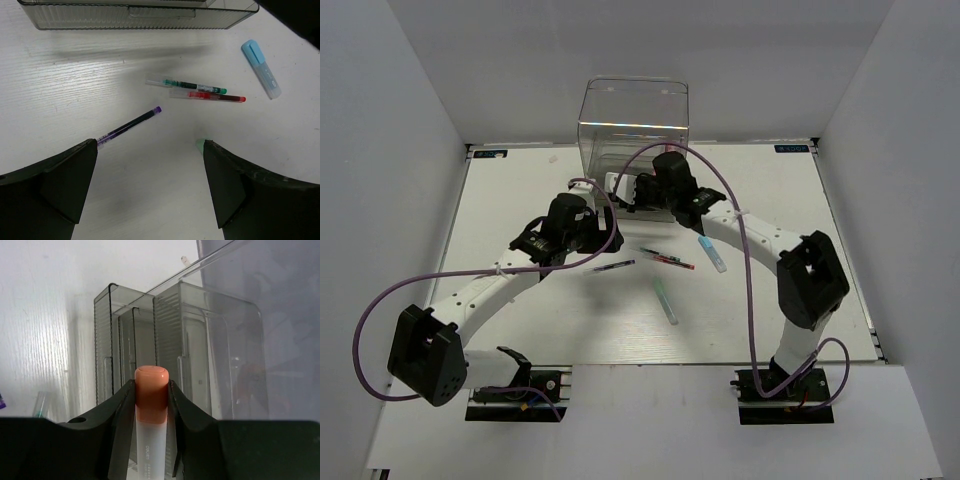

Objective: Sort the stationery into containers
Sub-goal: Place the pen in the storage box.

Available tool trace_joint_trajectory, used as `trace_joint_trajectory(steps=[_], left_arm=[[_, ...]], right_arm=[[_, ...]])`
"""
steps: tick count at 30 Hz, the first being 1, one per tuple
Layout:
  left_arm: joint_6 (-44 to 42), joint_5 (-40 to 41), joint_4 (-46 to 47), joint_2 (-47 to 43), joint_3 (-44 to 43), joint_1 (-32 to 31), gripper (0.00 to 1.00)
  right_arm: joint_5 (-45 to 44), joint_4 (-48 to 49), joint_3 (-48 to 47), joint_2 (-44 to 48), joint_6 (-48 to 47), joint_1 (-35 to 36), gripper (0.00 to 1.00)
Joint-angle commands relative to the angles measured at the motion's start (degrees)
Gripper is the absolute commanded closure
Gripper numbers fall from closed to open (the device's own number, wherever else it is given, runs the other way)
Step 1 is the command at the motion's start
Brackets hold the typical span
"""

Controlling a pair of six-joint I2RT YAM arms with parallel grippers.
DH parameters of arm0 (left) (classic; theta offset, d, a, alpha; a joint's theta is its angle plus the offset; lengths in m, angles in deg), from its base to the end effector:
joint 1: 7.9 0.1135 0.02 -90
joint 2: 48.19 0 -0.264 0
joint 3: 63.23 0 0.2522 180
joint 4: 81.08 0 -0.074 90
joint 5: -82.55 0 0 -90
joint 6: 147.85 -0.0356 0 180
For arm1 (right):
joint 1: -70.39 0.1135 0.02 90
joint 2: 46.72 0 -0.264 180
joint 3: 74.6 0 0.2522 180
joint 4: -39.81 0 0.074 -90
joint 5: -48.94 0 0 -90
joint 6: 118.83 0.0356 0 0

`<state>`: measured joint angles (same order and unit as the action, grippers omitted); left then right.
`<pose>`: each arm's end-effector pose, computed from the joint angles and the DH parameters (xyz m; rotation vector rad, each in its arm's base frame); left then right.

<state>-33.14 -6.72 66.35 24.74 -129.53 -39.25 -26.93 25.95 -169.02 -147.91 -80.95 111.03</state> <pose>0.2376 -0.1442 0.2675 0.1265 2.3018 -0.5014 0.3155 0.2823 0.3045 -1.4987 1.2015 0.1035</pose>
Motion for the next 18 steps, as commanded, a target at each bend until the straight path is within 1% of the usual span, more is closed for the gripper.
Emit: trace_joint_trajectory(steps=[1,10,11,12,13,15,16,18], left_arm=[[-0.4,-0.3,1.0,-1.1,0.2,0.2,0.04],[-0.4,0.2,1.5,-2.3,0.8,0.2,0.06],[-0.4,-0.4,1.5,-3.0,0.8,0.2,0.06],[-0.4,-0.4,2.0,-3.6,1.5,0.2,0.06],[-0.4,-1.3,2.8,-3.6,1.5,0.2,0.06],[-0.4,-2.8,4.1,-4.9,2.8,0.2,0.08],[-0.4,-3.4,5.4,-5.7,2.8,0.2,0.08],[0.3,-4.8,6.7,-6.4,4.3,0.2,0.09]], right_arm=[[0.6,1.1,-3.8,-3.2,-3.9,0.1,1.00],[0.3,2.0,-7.4,-8.9,-3.1,-0.5,1.00],[0.0,1.8,-7.8,-10.0,-3.2,-0.6,0.98],[0.0,1.6,-7.9,-10.3,-3.2,-0.7,0.96],[0.1,1.6,-7.9,-10.5,-3.1,-0.9,0.89],[0.8,0.9,-7.3,-10.7,-3.0,-0.9,0.80],[0.9,1.0,-7.1,-10.5,-3.0,-0.9,0.72],[1.1,1.2,-5.5,-9.7,-2.8,-0.9,0.66]])
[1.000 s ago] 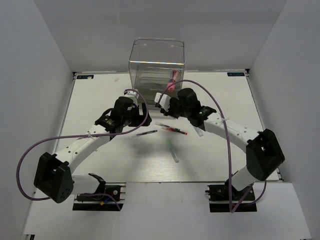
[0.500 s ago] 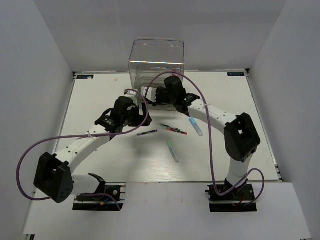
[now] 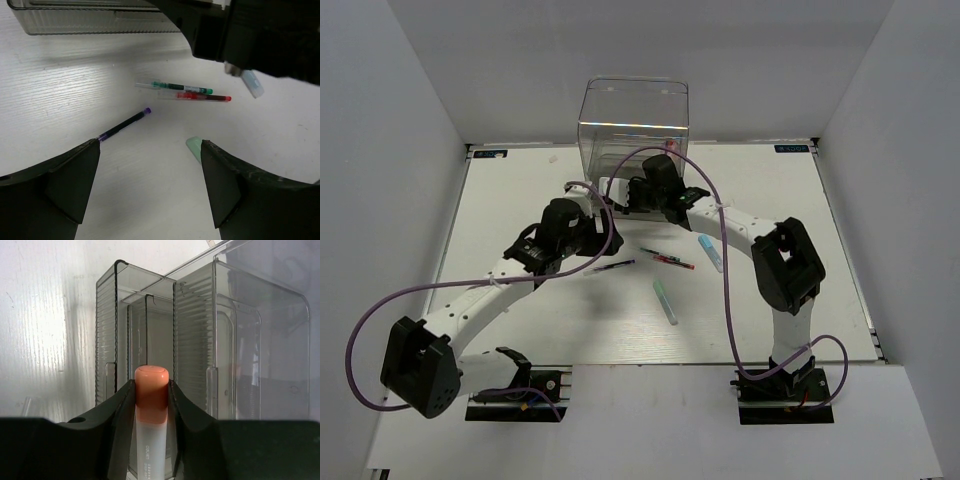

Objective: Sort the stationery into containers
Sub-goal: Place the pen in the storage box, then pick up the pen from the center of the board.

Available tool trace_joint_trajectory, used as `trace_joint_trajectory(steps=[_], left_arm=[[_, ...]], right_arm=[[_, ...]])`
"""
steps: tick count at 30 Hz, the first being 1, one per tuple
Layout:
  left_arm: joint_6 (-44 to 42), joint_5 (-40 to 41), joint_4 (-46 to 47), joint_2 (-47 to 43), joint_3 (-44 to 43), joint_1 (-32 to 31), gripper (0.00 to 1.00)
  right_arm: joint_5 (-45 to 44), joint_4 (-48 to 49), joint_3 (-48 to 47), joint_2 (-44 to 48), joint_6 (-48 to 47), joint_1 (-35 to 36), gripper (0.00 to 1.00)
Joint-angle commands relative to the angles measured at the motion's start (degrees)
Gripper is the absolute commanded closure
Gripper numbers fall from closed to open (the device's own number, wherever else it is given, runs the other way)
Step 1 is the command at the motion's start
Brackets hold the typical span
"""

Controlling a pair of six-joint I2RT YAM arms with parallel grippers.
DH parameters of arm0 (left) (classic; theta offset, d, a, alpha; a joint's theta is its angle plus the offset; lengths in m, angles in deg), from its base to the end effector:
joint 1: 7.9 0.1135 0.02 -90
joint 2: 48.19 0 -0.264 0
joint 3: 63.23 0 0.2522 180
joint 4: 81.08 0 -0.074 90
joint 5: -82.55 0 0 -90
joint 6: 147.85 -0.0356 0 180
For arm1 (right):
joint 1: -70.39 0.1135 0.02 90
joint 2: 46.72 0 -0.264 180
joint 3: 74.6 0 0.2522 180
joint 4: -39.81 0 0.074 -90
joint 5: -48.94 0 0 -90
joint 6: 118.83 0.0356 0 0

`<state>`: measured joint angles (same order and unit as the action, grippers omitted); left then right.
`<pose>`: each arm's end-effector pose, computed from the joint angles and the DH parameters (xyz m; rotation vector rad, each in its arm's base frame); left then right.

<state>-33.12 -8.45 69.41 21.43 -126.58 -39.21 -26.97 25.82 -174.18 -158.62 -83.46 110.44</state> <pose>0.2284 -0.1396 0.2694 0.1394 2.2489 -0.5593 0.3482 0.3040 0.2565 -1.5830 1.2488 0.0880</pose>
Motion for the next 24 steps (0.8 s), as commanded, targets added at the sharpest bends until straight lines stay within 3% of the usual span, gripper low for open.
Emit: trace_joint_trajectory(steps=[1,13,17,20,24], left_arm=[[0.9,-3.6,4.1,-3.1,1.3,0.1,0.09],[3.0,-7.3,8.0,-7.1,4.0,0.1,0.10],[7.4,-9.0,11.6,-7.9,5.8,0.1,0.19],[12.1,-10.3,13.3,-5.2,5.8,0.1,0.30],[19.5,-13.8,15.8,2.8,5.4,-1.4,0.46]], right_arm=[[1.3,1.8,0.1,1.6,-0.4,-0.3,0.62],[-1.6,4.4,9.6,10.8,5.2,-0.9,0.55],[-10.6,5.6,14.2,19.2,15.1,-1.3,0.58],[-20.7,6.0,22.4,25.7,30.2,-2.2,0.59],[-19.9,-4.1,27.2,32.8,40.9,-5.8,0.66]])
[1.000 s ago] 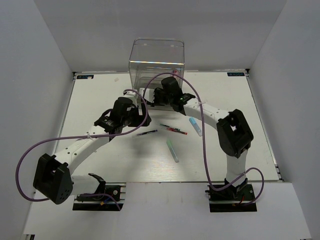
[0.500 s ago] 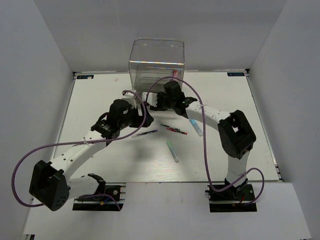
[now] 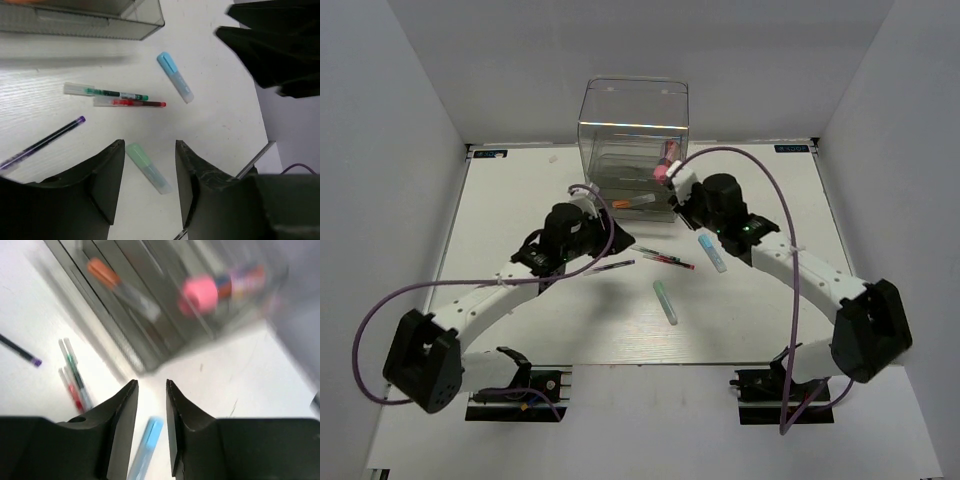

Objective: Sort the stationery into containers
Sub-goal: Pick up the pen from the center of the board.

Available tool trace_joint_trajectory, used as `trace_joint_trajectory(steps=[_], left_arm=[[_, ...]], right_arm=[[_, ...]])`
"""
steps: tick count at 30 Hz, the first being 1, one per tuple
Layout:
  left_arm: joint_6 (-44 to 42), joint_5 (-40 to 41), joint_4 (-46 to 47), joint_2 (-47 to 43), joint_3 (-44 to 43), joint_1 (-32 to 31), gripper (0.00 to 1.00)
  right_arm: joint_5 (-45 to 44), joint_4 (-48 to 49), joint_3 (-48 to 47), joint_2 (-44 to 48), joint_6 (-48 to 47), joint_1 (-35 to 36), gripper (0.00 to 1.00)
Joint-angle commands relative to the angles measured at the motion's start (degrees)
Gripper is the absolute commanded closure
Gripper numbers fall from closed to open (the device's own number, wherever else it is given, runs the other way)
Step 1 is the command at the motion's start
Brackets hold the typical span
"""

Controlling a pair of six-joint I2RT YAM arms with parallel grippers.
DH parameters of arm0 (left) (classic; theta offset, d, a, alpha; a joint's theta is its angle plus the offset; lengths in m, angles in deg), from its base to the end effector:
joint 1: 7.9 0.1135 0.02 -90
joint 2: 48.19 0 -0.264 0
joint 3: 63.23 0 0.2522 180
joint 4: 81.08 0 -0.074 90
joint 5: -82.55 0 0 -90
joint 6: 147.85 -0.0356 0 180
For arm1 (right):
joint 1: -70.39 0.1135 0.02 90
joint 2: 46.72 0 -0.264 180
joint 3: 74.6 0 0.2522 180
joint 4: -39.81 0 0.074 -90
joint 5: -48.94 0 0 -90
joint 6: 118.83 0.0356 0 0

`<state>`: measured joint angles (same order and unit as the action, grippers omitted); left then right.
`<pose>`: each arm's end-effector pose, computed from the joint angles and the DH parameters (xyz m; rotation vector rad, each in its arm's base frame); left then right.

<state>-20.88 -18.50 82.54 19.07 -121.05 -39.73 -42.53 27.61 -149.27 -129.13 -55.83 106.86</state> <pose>0.2214 -0.1455 0.2682 0.0338 2.1467 -0.9302 0.2724 0.2002 0.3038 -0.9950 1.6417 0.0865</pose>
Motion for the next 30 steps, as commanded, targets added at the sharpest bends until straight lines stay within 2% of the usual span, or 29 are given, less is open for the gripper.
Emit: trace_joint_trajectory(steps=[1,5,8,9,12,18,21,25,30], left_arm=[[7.8,-3.7,2.7,7.4,-1.1,-1.8,0.47],[11.2,0.5,-2.4,16.9,-5.2,-5.6,0.47],[13.6,4.4,-5.2,21.2,-7.1,-9.0,0.38],[14.1,5.4,-7.0,22.1,-8.2,-10.7,0.33],[15.7,9.5,-11.5,25.0,-11.4,-13.9,0.25],[19.8,14.7,-17.8,29.3,-16.7,-19.0,0.17],[21.5,17.6,-22.4,32.4,-20.3,-20.5,0.17],[24.6,20.1,-33.1,39.1,-28.2,-22.6,0.17],[25.8,22.0,-36.2,42.9,-30.8,-24.2,0.19]], right_arm=[[-2.8,-8.6,3.3,4.7,15.5,-2.5,0.66],[-0.6,-12.6,7.2,11.6,18.8,-5.4,0.64],[0.3,-11.6,11.8,17.4,20.7,-7.0,0.49],[0.8,-11.0,13.5,18.2,21.8,-7.6,0.40],[3.4,-11.1,16.1,20.6,22.4,-8.7,0.29],[3.3,-12.2,15.6,18.2,22.7,-10.2,0.29],[3.4,-12.0,15.6,19.0,23.0,-10.9,0.29],[4.2,-11.2,16.6,20.8,23.0,-11.7,0.29],[4.7,-11.2,16.6,21.7,23.2,-12.9,0.28]])
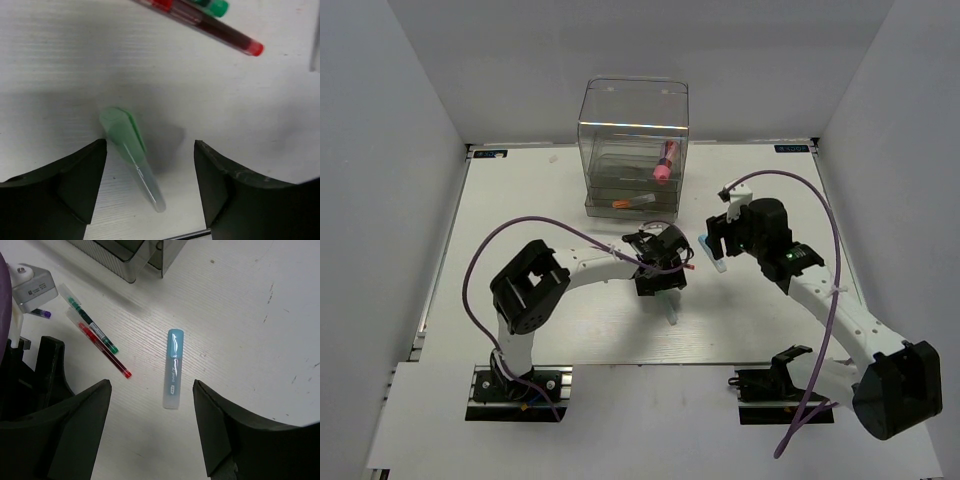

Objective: Sort the stationery into containers
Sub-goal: Pick up the pen from the center of the board.

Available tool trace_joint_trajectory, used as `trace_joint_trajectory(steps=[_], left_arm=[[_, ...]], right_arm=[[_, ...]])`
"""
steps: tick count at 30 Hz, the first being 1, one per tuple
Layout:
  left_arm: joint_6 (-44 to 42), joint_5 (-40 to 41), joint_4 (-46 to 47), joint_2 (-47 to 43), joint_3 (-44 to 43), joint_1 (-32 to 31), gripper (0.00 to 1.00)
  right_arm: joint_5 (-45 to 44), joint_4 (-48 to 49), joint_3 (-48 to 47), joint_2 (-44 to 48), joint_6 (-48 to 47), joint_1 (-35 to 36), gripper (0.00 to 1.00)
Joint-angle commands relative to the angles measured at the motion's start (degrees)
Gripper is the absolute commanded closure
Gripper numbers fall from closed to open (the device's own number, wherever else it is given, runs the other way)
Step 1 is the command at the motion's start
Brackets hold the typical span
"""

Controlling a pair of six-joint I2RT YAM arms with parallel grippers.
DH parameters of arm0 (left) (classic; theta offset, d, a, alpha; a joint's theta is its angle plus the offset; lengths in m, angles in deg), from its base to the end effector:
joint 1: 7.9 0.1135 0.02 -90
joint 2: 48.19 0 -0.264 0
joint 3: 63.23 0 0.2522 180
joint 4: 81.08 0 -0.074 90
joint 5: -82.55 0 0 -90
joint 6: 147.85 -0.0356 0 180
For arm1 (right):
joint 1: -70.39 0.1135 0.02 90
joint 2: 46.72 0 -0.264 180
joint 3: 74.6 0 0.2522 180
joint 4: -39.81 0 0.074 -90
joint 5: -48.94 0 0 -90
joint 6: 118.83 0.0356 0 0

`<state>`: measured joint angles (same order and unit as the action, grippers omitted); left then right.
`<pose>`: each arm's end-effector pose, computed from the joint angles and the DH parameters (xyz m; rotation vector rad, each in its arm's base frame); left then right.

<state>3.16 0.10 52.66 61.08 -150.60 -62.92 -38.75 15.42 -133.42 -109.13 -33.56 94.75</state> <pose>0.2227 -0.3101 0.1672 -0.1823 2.8013 -0.3612 0.2237 0.1029 0.2803 -0.5437 1.9956 0.2530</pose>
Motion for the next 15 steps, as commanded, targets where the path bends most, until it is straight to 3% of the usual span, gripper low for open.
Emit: trace_joint_trajectory(steps=[1,3,6,11,15], left_arm=[[2.3,3.4,-6.4,0.9,-1.3,-1.0,0.21],[2.3,3.4,-6.4,1.4,-1.3,-1.6,0.28],[2.3,3.4,-5.8,2.0,-1.3,-1.6,0.53],[0.3,3.4,-8.3,3.3,-2.5,-1.6,0.71],[-0.9,4.0,-9.6,2.7,-2.0,-1.6,0.94]], right_arm=[[0.9,0.9,0.7,1.7,1.0,-0.7,0.28],[0.8,0.5,0.5,2.2,1.4,-1.4,0.28],[1.6,0.8,0.8,2.8,1.7,-1.9,0.28],[2.5,0.6,0.8,3.1,1.8,-2.9,0.28],[3.6,0.5,1.0,3.8,2.0,-3.2,0.28]])
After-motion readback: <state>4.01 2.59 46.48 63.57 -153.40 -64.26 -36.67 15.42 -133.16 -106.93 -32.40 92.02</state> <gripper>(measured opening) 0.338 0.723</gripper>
